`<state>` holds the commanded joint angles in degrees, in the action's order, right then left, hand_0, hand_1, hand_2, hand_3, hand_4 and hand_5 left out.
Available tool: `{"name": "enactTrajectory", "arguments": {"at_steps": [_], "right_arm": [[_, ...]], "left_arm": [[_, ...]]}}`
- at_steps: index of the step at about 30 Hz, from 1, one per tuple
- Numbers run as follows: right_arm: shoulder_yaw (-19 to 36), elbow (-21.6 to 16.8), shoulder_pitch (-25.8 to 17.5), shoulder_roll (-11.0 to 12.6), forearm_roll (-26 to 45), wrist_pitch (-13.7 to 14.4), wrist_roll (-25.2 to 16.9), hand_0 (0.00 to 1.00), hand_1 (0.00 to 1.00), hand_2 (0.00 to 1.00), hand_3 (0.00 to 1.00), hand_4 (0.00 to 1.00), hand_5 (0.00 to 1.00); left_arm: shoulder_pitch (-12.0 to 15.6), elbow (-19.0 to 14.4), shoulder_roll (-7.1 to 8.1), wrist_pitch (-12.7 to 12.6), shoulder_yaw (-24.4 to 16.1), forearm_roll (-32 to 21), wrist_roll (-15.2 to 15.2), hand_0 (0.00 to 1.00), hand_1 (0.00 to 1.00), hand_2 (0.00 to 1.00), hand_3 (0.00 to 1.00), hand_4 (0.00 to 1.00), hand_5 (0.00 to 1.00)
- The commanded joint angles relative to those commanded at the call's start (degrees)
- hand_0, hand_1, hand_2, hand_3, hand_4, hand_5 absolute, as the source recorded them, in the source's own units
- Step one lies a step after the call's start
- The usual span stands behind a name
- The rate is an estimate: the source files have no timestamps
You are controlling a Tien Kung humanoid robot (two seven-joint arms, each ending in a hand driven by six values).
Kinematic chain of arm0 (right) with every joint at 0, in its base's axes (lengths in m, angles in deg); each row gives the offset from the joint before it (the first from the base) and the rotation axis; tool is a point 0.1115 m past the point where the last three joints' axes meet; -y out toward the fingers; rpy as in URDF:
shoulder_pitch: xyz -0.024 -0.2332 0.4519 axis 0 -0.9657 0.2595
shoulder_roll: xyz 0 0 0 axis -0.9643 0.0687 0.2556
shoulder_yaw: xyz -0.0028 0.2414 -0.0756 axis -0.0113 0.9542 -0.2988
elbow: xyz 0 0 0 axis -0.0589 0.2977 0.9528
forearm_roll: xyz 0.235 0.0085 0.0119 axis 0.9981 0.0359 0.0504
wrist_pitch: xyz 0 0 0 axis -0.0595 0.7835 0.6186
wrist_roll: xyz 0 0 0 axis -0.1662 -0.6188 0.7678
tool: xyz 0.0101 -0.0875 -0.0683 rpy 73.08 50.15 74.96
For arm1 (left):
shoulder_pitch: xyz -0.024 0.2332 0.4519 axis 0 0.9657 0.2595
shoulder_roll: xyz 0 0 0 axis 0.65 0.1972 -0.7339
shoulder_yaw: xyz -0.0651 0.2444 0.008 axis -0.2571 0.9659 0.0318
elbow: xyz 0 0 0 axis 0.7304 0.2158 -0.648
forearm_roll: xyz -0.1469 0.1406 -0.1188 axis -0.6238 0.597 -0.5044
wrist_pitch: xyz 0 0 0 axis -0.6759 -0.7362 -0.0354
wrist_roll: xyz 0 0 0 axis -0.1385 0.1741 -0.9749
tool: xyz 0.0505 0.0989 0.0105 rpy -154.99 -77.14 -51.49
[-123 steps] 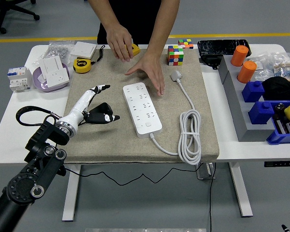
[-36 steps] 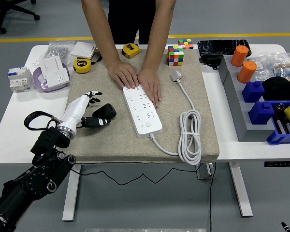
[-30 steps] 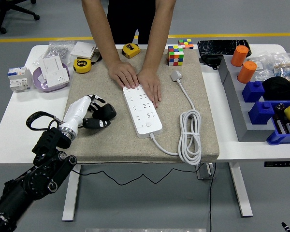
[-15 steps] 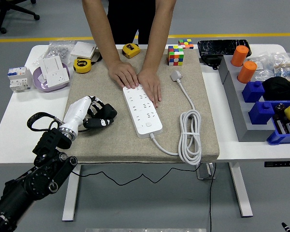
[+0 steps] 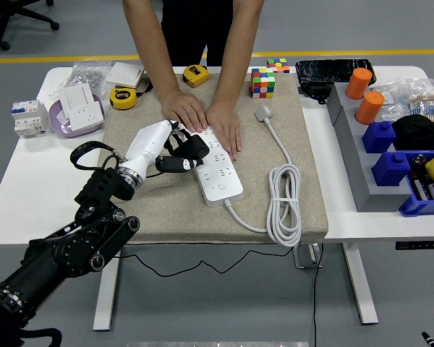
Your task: Pick up the plug,place it near the board,insert it into the board,press the button
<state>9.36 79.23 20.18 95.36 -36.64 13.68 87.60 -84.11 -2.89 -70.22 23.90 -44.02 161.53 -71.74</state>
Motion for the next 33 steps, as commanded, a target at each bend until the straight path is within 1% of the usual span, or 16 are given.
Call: {"name": "enactTrajectory", "arguments": {"at_steps": [2,3,4,7,8,9,13,20,21,26,27,32,33], "right_arm": [[0.0,0.0,0.1,0.1,0.0,0.0,0.0,0.752,0.745,0.727,0.781,0.998,0.904],[0.0,0.0,0.2,0.1,0.0,0.0,0.1,0.749,0.745,0.727,0.780,0.998,0.904],[-0.1,0.0,0.2,0.1,0.1,0.0,0.0,0.749,0.745,0.727,0.780,0.998,0.904],[0.0,0.0,0.3,0.1,0.1,0.0,0.0,0.749,0.745,0.727,0.780,0.998,0.904],[0.1,0.0,0.3,0.1,0.0,0.0,0.1,0.749,0.745,0.727,0.780,0.998,0.904],[0.2,0.0,0.3,0.1,-0.1,0.0,0.1,0.751,0.745,0.727,0.780,0.998,0.904],[0.5,0.0,0.2,0.2,-0.2,0.0,0.1,0.751,0.745,0.727,0.780,0.998,0.904],[0.4,0.0,0.3,0.2,0.2,0.0,-0.1,0.749,0.745,0.727,0.780,0.998,0.904],[0.4,0.0,0.4,0.2,0.2,0.0,-0.1,0.749,0.745,0.727,0.780,0.998,0.904],[0.6,0.0,0.4,0.2,0.2,0.1,-0.1,0.749,0.745,0.727,0.780,0.998,0.904],[0.7,0.0,0.4,0.2,0.1,0.1,-0.1,0.748,0.745,0.727,0.780,0.998,0.904],[0.6,0.0,0.5,0.2,0.2,0.1,-0.1,0.748,0.745,0.727,0.780,0.998,0.904],[0.6,0.0,0.5,0.2,0.3,0.1,-0.1,0.749,0.745,0.727,0.780,0.998,0.904]], "left_arm": [[-1.7,0.9,0.00,0.4,2.8,-0.2,0.0,0.379,0.275,0.334,0.474,0.758,0.209],[-2.4,1.6,0.00,0.8,3.9,-0.2,0.0,0.386,0.283,0.338,0.482,0.764,0.172],[-3.1,2.4,0.00,1.1,5.1,-0.1,-0.1,0.386,0.283,0.338,0.482,0.764,0.172],[-4.2,3.6,0.00,1.5,6.4,0.4,-0.2,0.386,0.283,0.338,0.482,0.764,0.172],[-4.3,3.8,0.00,1.5,6.5,0.6,-0.2,0.386,0.283,0.338,0.482,0.764,0.172],[-4.5,3.9,0.00,1.5,6.5,0.8,-0.2,0.391,0.287,0.343,0.486,0.771,0.144],[-5.0,4.8,0.06,1.7,5.6,1.4,-0.2,0.391,0.287,0.343,0.486,0.771,0.144],[-5.5,5.3,1.23,2.8,4.9,1.7,-0.4,0.397,0.291,0.345,0.487,0.772,0.140],[-5.5,5.3,1.45,3.1,4.9,1.6,-0.5,0.405,0.304,0.349,0.480,0.777,0.141],[-5.5,5.4,2.26,4.3,5.5,0.9,-0.7,0.405,0.304,0.349,0.480,0.777,0.141],[-5.5,5.4,2.37,4.5,5.6,0.8,-0.7,0.411,0.310,0.351,0.480,0.763,0.139],[-5.5,5.3,2.91,5.3,6.3,0.2,-0.7,0.411,0.310,0.351,0.480,0.763,0.139],[-5.5,5.4,3.00,5.4,6.5,0.1,-0.7,0.415,0.322,0.354,0.479,0.765,0.133]]}}
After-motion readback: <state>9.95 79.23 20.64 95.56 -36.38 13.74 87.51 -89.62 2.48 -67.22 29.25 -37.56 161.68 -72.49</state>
